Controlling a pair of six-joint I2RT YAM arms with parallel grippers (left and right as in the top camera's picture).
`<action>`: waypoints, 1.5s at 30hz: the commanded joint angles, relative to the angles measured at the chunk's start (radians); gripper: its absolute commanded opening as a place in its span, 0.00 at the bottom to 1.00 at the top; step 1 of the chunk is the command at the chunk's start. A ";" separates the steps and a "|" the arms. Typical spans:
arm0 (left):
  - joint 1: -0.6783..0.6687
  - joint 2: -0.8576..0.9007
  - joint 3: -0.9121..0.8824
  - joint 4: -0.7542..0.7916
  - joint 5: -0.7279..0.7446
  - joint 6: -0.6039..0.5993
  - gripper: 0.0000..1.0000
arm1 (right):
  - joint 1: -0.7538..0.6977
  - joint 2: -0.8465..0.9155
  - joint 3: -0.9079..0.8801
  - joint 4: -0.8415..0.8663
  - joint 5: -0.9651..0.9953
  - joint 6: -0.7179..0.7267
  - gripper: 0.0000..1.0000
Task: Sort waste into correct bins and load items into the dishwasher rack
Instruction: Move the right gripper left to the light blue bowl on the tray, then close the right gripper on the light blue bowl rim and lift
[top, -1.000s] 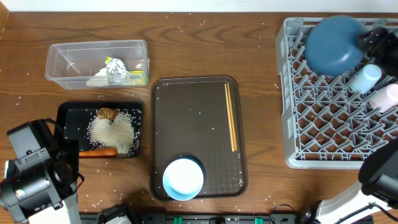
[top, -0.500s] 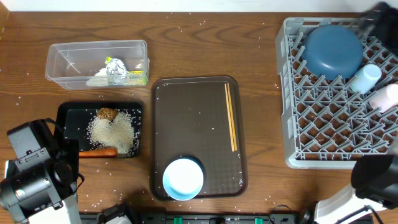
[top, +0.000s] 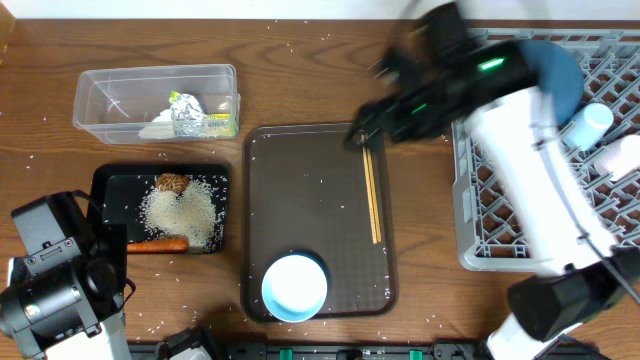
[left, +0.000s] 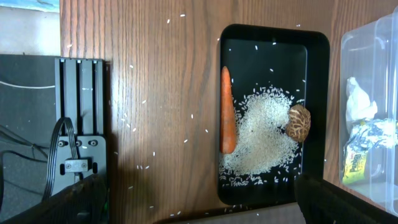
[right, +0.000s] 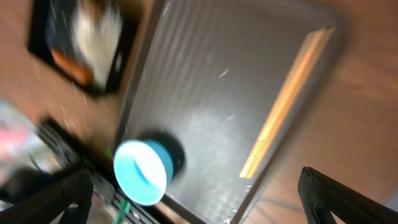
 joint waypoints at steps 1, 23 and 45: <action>0.005 0.000 -0.002 -0.004 -0.020 0.013 0.98 | 0.126 -0.013 -0.095 0.035 0.102 0.062 0.98; 0.005 0.000 -0.002 -0.004 -0.020 0.013 0.98 | 0.678 0.048 -0.422 0.330 0.084 0.214 0.54; 0.005 0.000 -0.002 -0.004 -0.020 0.013 0.98 | 0.739 0.251 -0.422 0.371 0.211 0.303 0.47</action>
